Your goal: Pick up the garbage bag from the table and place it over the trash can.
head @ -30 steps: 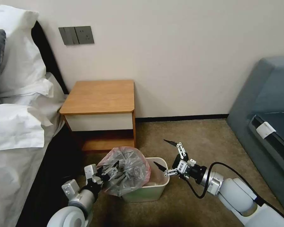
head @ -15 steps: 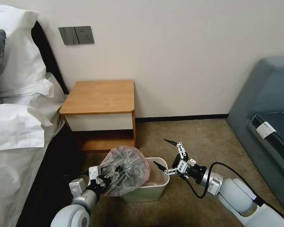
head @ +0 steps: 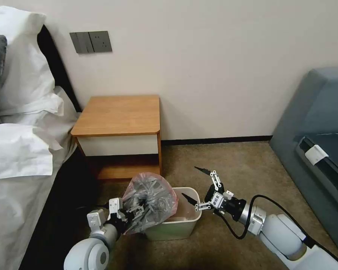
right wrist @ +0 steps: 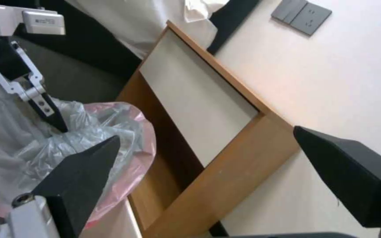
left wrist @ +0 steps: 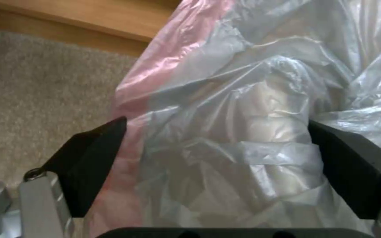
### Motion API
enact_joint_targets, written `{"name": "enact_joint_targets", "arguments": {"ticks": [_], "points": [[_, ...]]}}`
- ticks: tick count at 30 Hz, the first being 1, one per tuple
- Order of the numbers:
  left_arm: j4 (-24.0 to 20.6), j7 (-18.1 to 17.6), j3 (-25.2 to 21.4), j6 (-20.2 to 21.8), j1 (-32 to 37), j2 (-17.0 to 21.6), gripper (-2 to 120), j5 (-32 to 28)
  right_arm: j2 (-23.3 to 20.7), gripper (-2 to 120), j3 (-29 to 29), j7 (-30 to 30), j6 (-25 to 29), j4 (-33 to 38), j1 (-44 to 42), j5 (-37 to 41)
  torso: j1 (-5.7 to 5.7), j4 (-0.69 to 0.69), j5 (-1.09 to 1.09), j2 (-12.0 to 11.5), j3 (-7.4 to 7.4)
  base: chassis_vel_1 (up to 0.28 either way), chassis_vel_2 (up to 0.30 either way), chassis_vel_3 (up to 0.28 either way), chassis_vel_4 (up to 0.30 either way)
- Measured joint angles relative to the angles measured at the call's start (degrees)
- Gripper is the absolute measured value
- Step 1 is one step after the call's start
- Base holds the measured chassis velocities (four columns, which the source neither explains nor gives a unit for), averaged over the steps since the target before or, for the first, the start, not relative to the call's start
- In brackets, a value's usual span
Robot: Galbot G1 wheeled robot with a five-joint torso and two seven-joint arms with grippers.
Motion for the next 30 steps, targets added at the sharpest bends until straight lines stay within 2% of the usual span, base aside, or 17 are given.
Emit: {"name": "enact_joint_targets", "arguments": {"ticks": [3,7,8,10,12,14,15,17,19,22,23,25,29,30], "points": [[0.33,0.02,-0.02,0.13,-0.07,-0.07,93,0.01,0.0,100,0.08,0.0,0.1,0.13,-0.13,-0.01,0.0,0.0,0.0,0.0,0.0,0.0,0.0,0.0,0.0],[0.59,0.12,-0.31,0.86,-0.02,-0.72,74,-0.06,0.03,100,0.31,0.02,0.13,0.46,-0.37,-0.02,0.0,0.0,0.0,0.0,0.0,0.0,0.0,0.0,0.0],[0.59,0.12,-0.31,0.86,-0.02,-0.72,74,-0.06,0.03,100,0.31,0.02,0.13,0.46,-0.37,-0.02,0.0,0.0,0.0,0.0,0.0,0.0,0.0,0.0,0.0],[0.58,0.12,-0.09,1.04,0.02,-0.81,64,0.23,0.02,100,0.45,0.02,0.17,0.55,-0.47,-0.02,0.0,0.0,0.0,0.0,0.0,0.0,0.0,0.0,0.0],[0.58,0.12,-0.04,1.09,0.08,-0.84,61,0.53,0.02,100,0.5,0.03,0.2,0.57,-0.54,-0.02,0.0,0.0,0.0,0.0,0.0,0.0,0.0,0.0,0.0],[0.58,0.12,-0.04,1.12,0.26,-0.87,49,1.18,0.01,100,0.66,0.03,0.27,0.61,-0.74,-0.03,0.0,0.0,0.0,0.0,0.0,0.0,0.0,0.0,0.0],[0.58,0.12,-0.04,1.12,0.26,-0.87,49,1.18,0.01,100,0.66,0.03,0.27,0.61,-0.74,-0.03,0.0,0.0,0.0,0.0,0.0,0.0,0.0,0.0,0.0],[0.56,0.12,-0.07,1.05,0.56,-0.88,37,1.73,-0.04,100,0.72,0.03,0.3,0.73,-0.84,-0.04,0.0,0.0,0.01,0.0,0.0,0.0,0.0,0.0,0.0],[0.53,0.03,-0.06,0.96,0.62,-0.92,34,2.25,-0.04,100,0.72,0.03,0.29,0.75,-0.84,-0.04,0.0,0.0,0.01,0.0,0.0,0.0,0.0,0.0,0.0],[0.42,-0.26,-0.04,0.55,0.75,-0.98,18,3.96,-0.02,100,0.65,0.05,0.29,1.02,-0.83,-0.06,0.0,0.0,0.01,0.0,0.0,0.0,0.0,0.0,0.0],[0.42,-0.26,-0.04,0.55,0.75,-0.98,18,3.96,-0.02,100,0.65,0.05,0.29,1.02,-0.83,-0.06,0.0,0.0,0.01,0.0,0.0,0.0,0.0,0.0,0.0],[0.36,-0.26,0.03,-0.19,0.97,-0.97,10,5.82,-0.02,100,0.58,0.13,0.27,1.22,-0.83,-0.06,0.0,0.0,0.01,0.0,0.0,0.0,0.0,0.0,0.0],[0.18,-0.3,0.46,-1.47,1.29,-0.94,7,7.65,-0.16,100,0.3,0.53,0.23,1.44,-0.83,0.03,0.0,-0.01,-0.02,0.0,0.0,0.0,0.0,0.0,0.0],[-0.41,-0.73,0.81,-3.63,1.84,-0.81,7,9.63,-0.41,100,-0.47,1.15,-0.75,2.21,-0.77,1.97,0.0,-0.01,0.0,0.0,0.0,0.0,0.0,0.0,0.0]]}}
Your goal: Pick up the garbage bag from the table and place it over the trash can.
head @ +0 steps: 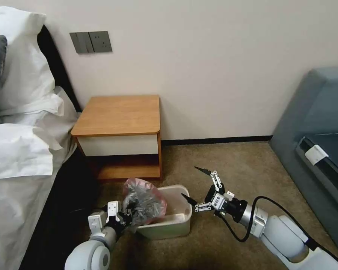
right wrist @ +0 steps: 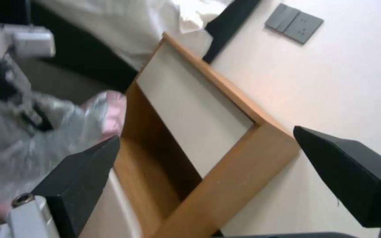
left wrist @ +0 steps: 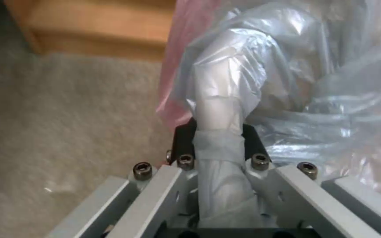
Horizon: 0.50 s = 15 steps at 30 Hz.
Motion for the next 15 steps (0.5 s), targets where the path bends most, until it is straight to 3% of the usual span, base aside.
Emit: {"name": "enact_joint_targets", "arguments": {"ticks": [2,4,5,6,8,9,11,15], "points": [[-0.15,-0.1,0.18,-1.35,0.25,0.02,7,1.03,-0.12,100,-0.47,0.25,-0.82,0.47,0.08,1.78,0.0,0.01,0.0,0.0,0.0,0.0,0.0,0.0,0.0],[0.0,-1.76,0.83,-11.06,0.96,-0.04,7,5.0,-0.7,100,-3.06,2.26,-4.75,2.99,0.79,11.2,0.0,0.0,-0.01,0.0,0.0,0.0,0.0,0.0,0.0],[0.91,-2.51,0.72,-18.49,1.1,-0.31,6,7.07,-1.07,100,-5.3,4.24,-7.03,4.42,1.87,17.02,0.0,0.01,0.0,0.0,0.0,0.0,0.0,0.0,0.0],[0.91,-2.51,0.72,-18.49,1.1,-0.31,6,7.07,-1.07,100,-5.3,4.24,-7.03,4.42,1.87,17.02,0.0,0.01,0.0,0.0,0.0,0.0,0.0,0.0,0.0],[1.66,-2.64,0.13,-28.44,1.27,-0.36,6,9.31,-1.59,100,-8.81,7.24,-10.98,6.92,4.45,25.97,0.0,0.03,0.01,0.0,0.0,0.0,0.0,0.0,0.0],[1.66,-2.64,0.13,-28.44,1.27,-0.36,6,9.31,-1.59,100,-8.81,7.24,-10.98,6.92,4.45,25.97,0.0,0.03,0.01,0.0,0.0,0.0,0.0,0.0,0.0],[1.27,-1.36,-0.2,-34.73,1.95,-0.06,5,9.46,-1.32,100,-11.74,7.96,-15.4,8.97,8.26,35.87,0.0,0.01,-0.02,0.0,0.0,0.0,0.0,0.0,0.0],[-0.3,-0.77,-0.26,-36.62,2.8,0.07,5,9.52,-0.61,100,-13.21,6.29,-17.85,9.58,10.91,40.33,0.0,0.01,0.0,0.0,0.0,0.0,0.0,0.0,0.0]]}}
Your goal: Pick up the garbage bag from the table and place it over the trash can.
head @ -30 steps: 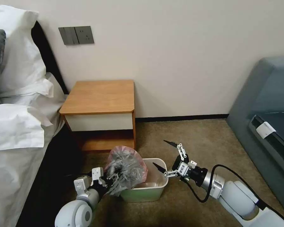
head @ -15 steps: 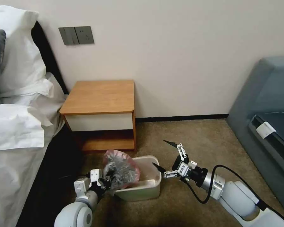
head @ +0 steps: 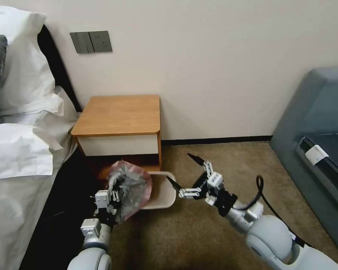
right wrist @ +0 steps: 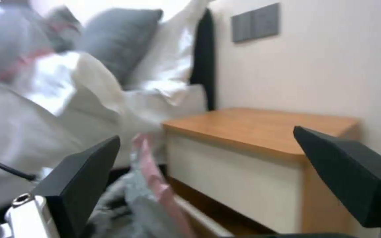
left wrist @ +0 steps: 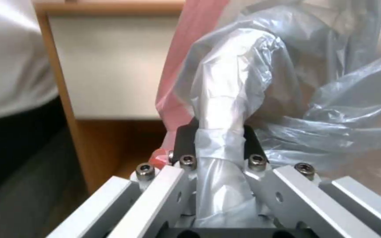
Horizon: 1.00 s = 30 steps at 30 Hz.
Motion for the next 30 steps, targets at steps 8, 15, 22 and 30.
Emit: {"name": "enact_joint_targets", "arguments": {"ticks": [8,15,22,30], "points": [[-8.02,-1.7,4.73,2.43,4.68,-0.66,5,1.47,0.49,100,-7.63,-3.84,-3.43,-2.13,9.0,4.39,0.0,0.0,0.0,0.0,0.0,0.0,0.0,0.0,0.0],[-11.01,-3.66,5.96,2.41,7.4,-1.34,5,2.81,0.55,100,-10.88,-4.42,-4.73,-2.56,12.09,5.28,0.0,0.0,0.01,0.0,0.0,0.0,0.0,0.0,0.0],[-10.65,-4.29,6.22,1.97,7.38,-2.21,5,2.65,-1.2,82,-11.09,-5.85,-4.76,-4.15,13.15,4.27,0.0,0.0,0.0,0.0,0.0,0.0,0.0,0.0,0.0],[-11.25,-4.28,7.08,2.02,7.76,-2.59,5,2.46,-1.38,60,-12.09,-7.11,-4.04,-6.01,14.19,3.25,0.0,0.0,0.01,0.0,0.0,0.0,0.0,0.0,0.0]]}}
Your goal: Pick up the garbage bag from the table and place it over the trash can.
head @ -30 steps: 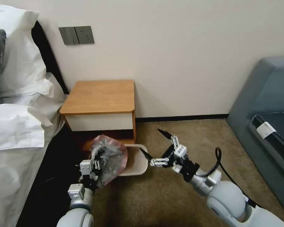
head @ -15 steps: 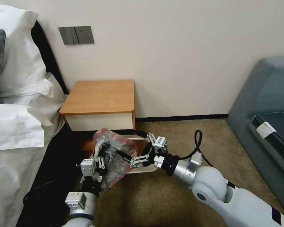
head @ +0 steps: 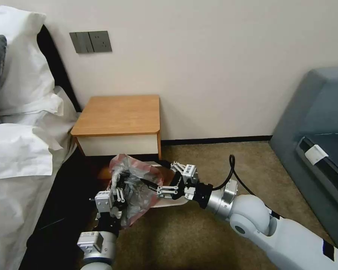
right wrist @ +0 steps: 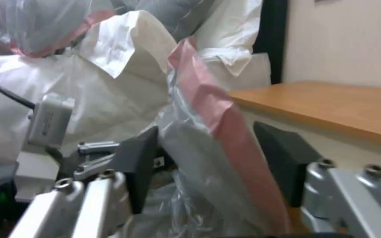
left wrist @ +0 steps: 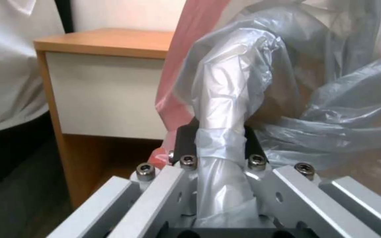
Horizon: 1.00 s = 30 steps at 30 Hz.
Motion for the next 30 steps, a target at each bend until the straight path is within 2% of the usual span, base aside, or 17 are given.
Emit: {"name": "enact_joint_targets", "arguments": {"ticks": [1,4,6,8,9,10,13,14,15,26,30], "points": [[-0.29,0.04,0.44,0.15,0.08,-0.32,5,0.1,0.43,51,-0.45,-0.5,0.27,-0.67,0.63,-0.51,0.0,0.0,0.0,0.0,0.0,0.0,0.0,0.0,0.0],[-0.42,0.08,0.7,0.26,0.09,-0.58,5,0.19,0.89,44,-0.75,-0.78,0.5,-1.2,0.96,-0.87,0.0,0.0,0.0,0.0,0.0,0.0,0.0,0.0,0.0],[-0.17,0.08,0.65,0.38,-0.08,-0.81,5,0.21,1.35,32,-1.18,-0.97,0.65,-1.4,1.09,-1.3,0.0,0.01,0.0,0.0,0.0,0.0,0.0,0.0,0.0],[-0.05,0.08,0.57,0.4,-0.11,-0.81,5,0.22,1.35,29,-1.24,-1.05,0.68,-1.4,1.09,-1.44,0.0,0.01,0.0,0.0,0.0,0.0,0.0,0.0,0.0],[0.1,0.05,0.46,0.43,-0.15,-0.69,5,0.21,1.32,22,-1.27,-1.24,0.85,-1.4,1.03,-1.75,0.0,0.01,0.0,0.0,0.0,0.0,0.0,0.0,0.0],[0.1,0.05,0.46,0.43,-0.15,-0.69,5,0.21,1.32,22,-1.27,-1.24,0.85,-1.4,1.03,-1.75,0.0,0.01,0.0,0.0,0.0,0.0,0.0,0.0,0.0],[0.33,0.01,-0.06,0.43,-0.21,-0.26,5,0.02,1.15,8,-0.98,-1.63,1.24,-1.38,0.44,-2.18,0.0,0.0,-0.01,0.0,0.0,0.0,0.0,0.0,0.0],[0.33,0.01,-0.06,0.43,-0.21,-0.26,5,0.02,1.15,8,-0.98,-1.63,1.24,-1.38,0.44,-2.18,0.0,0.0,-0.01,0.0,0.0,0.0,0.0,0.0,0.0],[0.41,0.0,-0.19,0.43,-0.23,-0.23,5,-0.03,1.15,1,-0.78,-1.74,1.41,-1.38,0.2,-2.35,0.0,0.0,0.0,0.0,0.0,0.0,0.0,0.0,0.0],[0.45,-0.02,-0.24,0.42,-0.16,-0.3,5,0.15,1.46,0,0.43,-1.89,1.99,-2.04,0.89,-2.67,0.0,0.0,0.0,0.0,0.0,0.0,0.0,0.0,0.0],[0.24,0.03,-0.29,-0.12,0.3,-0.08,5,0.77,1.24,0,1.03,-1.2,2.0,-3.56,3.55,-2.17,0.0,0.0,0.0,0.0,0.0,0.0,0.0,0.0,0.0]]}}
